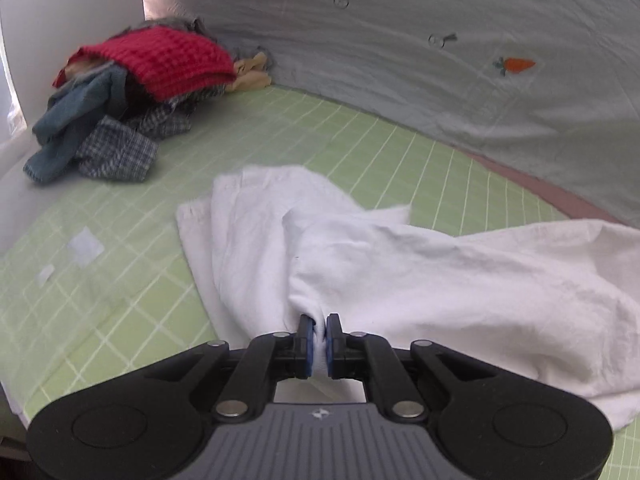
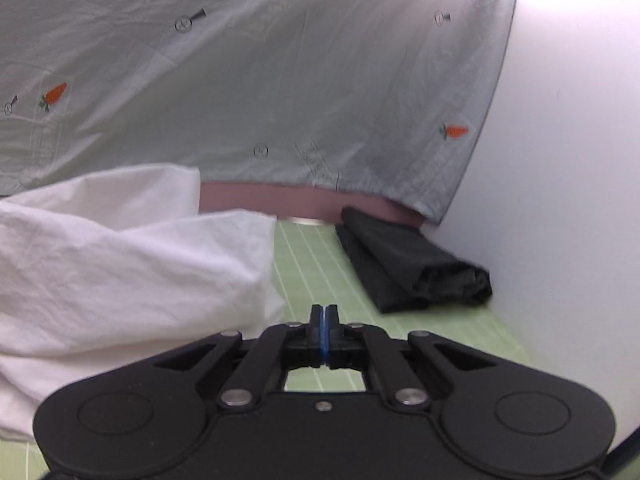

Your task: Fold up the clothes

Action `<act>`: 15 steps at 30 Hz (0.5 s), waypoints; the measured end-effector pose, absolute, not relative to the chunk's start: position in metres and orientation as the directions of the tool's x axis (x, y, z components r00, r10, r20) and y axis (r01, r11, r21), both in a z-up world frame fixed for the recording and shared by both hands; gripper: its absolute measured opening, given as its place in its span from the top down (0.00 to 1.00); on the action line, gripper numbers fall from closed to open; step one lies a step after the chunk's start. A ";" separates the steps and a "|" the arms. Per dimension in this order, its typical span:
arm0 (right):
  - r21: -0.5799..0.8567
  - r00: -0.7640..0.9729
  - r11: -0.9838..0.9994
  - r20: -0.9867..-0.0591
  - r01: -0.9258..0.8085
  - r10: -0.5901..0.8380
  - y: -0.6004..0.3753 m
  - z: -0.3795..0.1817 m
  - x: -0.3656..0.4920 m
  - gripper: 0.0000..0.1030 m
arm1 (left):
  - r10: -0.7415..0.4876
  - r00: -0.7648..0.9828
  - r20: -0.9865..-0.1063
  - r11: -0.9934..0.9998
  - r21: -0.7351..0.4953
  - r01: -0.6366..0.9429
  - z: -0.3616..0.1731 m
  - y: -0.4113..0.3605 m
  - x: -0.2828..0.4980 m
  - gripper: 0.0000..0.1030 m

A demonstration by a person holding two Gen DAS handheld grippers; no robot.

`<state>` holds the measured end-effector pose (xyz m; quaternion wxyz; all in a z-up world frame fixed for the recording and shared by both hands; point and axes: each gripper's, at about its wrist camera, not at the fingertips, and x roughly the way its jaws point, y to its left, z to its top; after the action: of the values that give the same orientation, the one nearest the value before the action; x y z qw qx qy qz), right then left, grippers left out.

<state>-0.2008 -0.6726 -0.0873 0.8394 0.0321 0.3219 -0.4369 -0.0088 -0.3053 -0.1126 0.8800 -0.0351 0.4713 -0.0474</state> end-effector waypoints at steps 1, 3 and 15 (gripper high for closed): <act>-0.218 0.385 0.618 -0.616 0.755 -0.687 -0.673 -0.097 -0.214 1.00 | -0.120 0.537 -0.835 0.993 -0.108 0.055 -0.121 -0.302 -0.015 0.92; -0.188 0.340 0.611 -0.689 0.769 -0.640 -0.675 -0.114 -0.233 1.00 | -0.112 0.540 -0.834 0.994 -0.091 0.064 -0.121 -0.304 -0.019 0.92; -0.014 0.515 0.636 -0.573 0.772 -0.638 -0.743 -0.070 -0.160 0.61 | -0.139 0.560 -0.816 0.983 -0.181 -0.020 -0.089 -0.291 -0.016 0.51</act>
<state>-0.1597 -0.7426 -0.0698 0.8618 0.1221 0.2744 -0.4088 -0.0158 -0.2911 -0.0888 0.8792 -0.0850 0.4676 -0.0340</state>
